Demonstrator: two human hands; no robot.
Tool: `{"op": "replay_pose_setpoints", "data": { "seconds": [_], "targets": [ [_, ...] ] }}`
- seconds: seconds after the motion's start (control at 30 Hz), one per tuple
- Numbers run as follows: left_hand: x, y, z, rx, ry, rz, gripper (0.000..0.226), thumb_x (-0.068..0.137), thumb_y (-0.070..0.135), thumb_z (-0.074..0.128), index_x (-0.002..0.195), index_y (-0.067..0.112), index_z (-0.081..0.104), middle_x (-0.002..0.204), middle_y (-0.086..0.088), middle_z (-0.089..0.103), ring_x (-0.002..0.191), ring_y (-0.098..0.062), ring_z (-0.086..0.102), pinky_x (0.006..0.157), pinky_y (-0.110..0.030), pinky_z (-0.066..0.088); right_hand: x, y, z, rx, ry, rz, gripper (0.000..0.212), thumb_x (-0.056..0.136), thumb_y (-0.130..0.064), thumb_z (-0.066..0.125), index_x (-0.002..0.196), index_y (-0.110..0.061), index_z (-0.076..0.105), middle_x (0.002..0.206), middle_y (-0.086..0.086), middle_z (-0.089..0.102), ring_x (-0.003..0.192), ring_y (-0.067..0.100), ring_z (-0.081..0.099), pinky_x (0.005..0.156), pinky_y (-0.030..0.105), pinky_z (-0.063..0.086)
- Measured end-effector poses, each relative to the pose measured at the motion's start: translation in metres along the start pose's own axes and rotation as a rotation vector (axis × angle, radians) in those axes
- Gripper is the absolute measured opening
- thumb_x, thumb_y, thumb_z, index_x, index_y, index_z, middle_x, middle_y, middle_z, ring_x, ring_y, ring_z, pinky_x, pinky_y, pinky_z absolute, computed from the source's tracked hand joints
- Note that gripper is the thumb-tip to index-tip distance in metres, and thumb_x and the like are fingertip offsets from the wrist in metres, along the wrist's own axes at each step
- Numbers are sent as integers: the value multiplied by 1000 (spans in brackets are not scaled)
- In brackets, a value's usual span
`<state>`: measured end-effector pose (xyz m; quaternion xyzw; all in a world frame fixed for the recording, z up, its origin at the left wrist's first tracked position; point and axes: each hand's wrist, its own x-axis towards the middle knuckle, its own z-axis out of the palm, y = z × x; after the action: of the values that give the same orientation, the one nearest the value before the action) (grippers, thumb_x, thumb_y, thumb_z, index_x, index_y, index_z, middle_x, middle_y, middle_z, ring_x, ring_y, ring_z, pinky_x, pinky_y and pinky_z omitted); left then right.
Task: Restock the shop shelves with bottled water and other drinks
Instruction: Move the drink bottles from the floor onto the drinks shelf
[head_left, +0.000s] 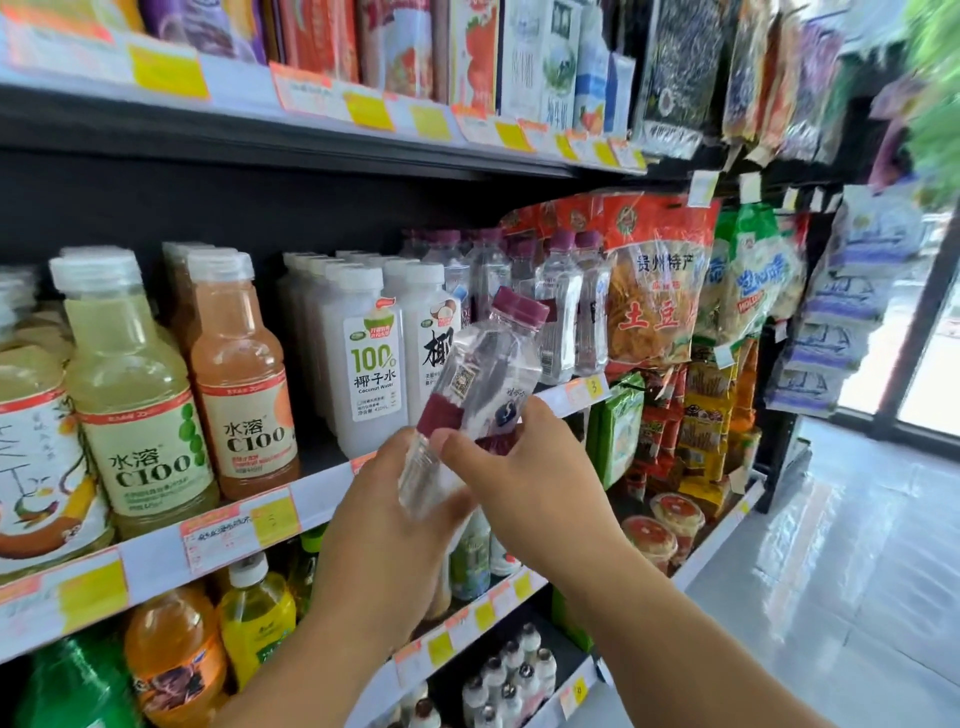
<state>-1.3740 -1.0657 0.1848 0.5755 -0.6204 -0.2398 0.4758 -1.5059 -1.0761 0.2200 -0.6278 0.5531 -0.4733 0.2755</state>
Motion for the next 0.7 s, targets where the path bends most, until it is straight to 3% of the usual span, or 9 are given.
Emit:
{"op": "replay_pose_setpoints", "data": {
  "seconds": [0.1, 0.17, 0.23, 0.27, 0.4, 0.53, 0.7],
  "targets": [
    [5, 1, -8, 368, -48, 104, 81, 79, 76, 45, 150, 41, 26, 152, 20, 36, 140, -8, 34, 112, -33, 34, 5, 5, -4, -25, 29, -7, 36, 86, -53, 68, 105, -30, 48, 87, -10, 62, 75, 14, 64, 66, 35, 53],
    [12, -9, -11, 663, -35, 146, 94, 77, 84, 20, 155, 31, 15, 161, 9, 22, 148, -13, 19, 120, -34, 19, 9, 10, -6, -50, 43, 16, 50, 88, -51, 67, 127, -33, 41, 89, -10, 56, 79, 21, 65, 71, 41, 56],
    [15, -24, -12, 880, -22, 126, 106, 73, 86, -3, 156, 20, 6, 165, -3, 5, 151, -20, 2, 123, -38, 3, 16, 16, -7, -47, 72, 33, 62, 89, -49, 67, 137, -30, 34, 87, -5, 59, 66, 23, 59, 63, 42, 53],
    [16, -31, -13, 942, -10, 113, 110, 73, 85, -6, 156, 16, 10, 164, -8, 6, 151, -24, 3, 123, -39, 1, 19, 18, -8, -41, 92, 31, 62, 89, -48, 67, 137, -30, 33, 87, -2, 63, 59, 22, 54, 58, 39, 49],
    [17, -57, -16, 1081, 18, 182, 87, 84, 68, 32, 137, 1, 53, 144, -19, 50, 135, -34, 45, 113, -48, 21, 35, 25, -12, -25, 170, 29, 57, 90, -47, 68, 133, -33, 33, 89, -2, 66, 58, 22, 57, 57, 40, 52],
    [19, -64, -17, 1129, 11, 227, 76, 81, 57, 48, 132, 2, 59, 135, -20, 58, 126, -35, 54, 111, -46, 24, 49, 23, -15, -17, 229, -5, 68, 94, -43, 66, 149, -27, 27, 98, -17, 53, 75, 14, 56, 66, 34, 47],
    [20, -64, -15, 1111, 40, 251, 71, 82, 52, 41, 129, 2, 61, 132, -21, 59, 123, -37, 55, 110, -47, 27, 80, 13, -21, 31, 340, -75, 61, 98, -35, 63, 148, -23, 30, 108, -12, 50, 89, 16, 53, 75, 33, 40]
  ]
}}
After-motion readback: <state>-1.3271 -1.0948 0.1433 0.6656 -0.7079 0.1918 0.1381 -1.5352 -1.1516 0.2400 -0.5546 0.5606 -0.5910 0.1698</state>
